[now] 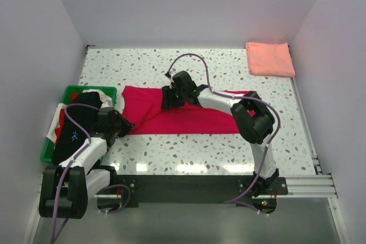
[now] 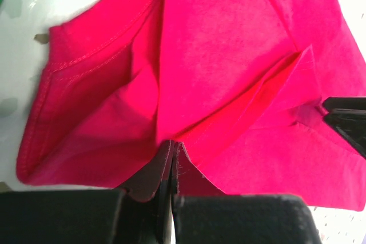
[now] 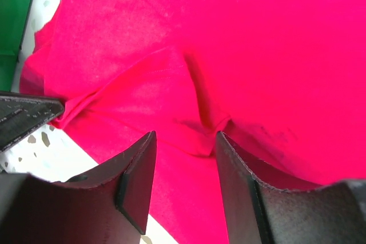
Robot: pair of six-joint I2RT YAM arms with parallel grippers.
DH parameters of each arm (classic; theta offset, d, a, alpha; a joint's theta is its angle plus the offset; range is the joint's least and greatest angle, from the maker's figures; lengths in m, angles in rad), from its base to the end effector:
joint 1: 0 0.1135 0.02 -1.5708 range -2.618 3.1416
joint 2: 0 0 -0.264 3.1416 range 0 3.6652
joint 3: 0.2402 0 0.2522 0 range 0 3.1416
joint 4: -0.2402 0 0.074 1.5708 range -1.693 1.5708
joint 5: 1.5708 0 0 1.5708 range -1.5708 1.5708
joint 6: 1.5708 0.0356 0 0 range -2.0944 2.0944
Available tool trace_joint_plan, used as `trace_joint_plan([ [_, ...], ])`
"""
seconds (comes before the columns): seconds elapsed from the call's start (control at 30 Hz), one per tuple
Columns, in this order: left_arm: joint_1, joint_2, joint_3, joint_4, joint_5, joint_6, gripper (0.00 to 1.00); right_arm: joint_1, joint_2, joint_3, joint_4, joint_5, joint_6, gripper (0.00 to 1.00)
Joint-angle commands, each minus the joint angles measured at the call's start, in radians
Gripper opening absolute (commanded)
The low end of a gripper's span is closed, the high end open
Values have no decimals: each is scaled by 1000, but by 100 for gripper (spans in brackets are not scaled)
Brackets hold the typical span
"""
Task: Fold and stack the t-shirts
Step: Fold the tshirt
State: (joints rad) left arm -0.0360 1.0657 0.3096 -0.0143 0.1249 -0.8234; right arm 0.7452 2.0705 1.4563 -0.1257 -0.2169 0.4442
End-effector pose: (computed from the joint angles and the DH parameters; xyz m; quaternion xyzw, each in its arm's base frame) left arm 0.1898 -0.0113 0.1440 -0.3301 0.8582 -0.2142 0.3295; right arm 0.3341 0.3186 0.1797 -0.1796 0.8927 0.3068 0.2769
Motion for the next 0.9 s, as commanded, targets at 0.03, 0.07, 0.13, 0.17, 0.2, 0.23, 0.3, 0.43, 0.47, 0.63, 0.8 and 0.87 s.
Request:
trace_joint_plan([
  [0.03,-4,-33,-10,-42,-39,-10,0,3,-93,16,60,48,-7,51],
  [0.07,-4,-35,-12,-45,-42,-14,0,5,-95,16,61,60,-6,51],
  [0.13,-4,-36,-12,-56,-53,-17,0,3,-98,22,67,67,1,52],
  [0.17,-4,-38,-12,-59,-53,-19,0,3,-98,26,72,73,4,52],
  [0.2,-4,-36,-13,-61,-59,-19,0,3,-90,30,74,73,7,54],
  [0.23,-4,-36,-14,-71,-73,-20,0,5,-82,51,74,73,10,54],
  [0.3,-4,-36,-17,-73,-86,-20,0,3,-47,85,60,68,11,54],
  [0.43,-4,-32,-12,-81,-102,-16,0,5,42,196,38,31,22,54],
  [0.47,-4,-27,-12,-81,-103,-16,0,5,60,213,35,18,25,54],
  [0.63,-4,-4,-6,-62,-97,-11,0,5,177,298,32,-41,28,54],
  [0.8,-4,16,-9,-59,-111,-8,0,6,237,338,34,-85,24,54],
  [0.87,-5,22,-10,-56,-111,-8,0,6,235,337,40,-105,30,54],
])
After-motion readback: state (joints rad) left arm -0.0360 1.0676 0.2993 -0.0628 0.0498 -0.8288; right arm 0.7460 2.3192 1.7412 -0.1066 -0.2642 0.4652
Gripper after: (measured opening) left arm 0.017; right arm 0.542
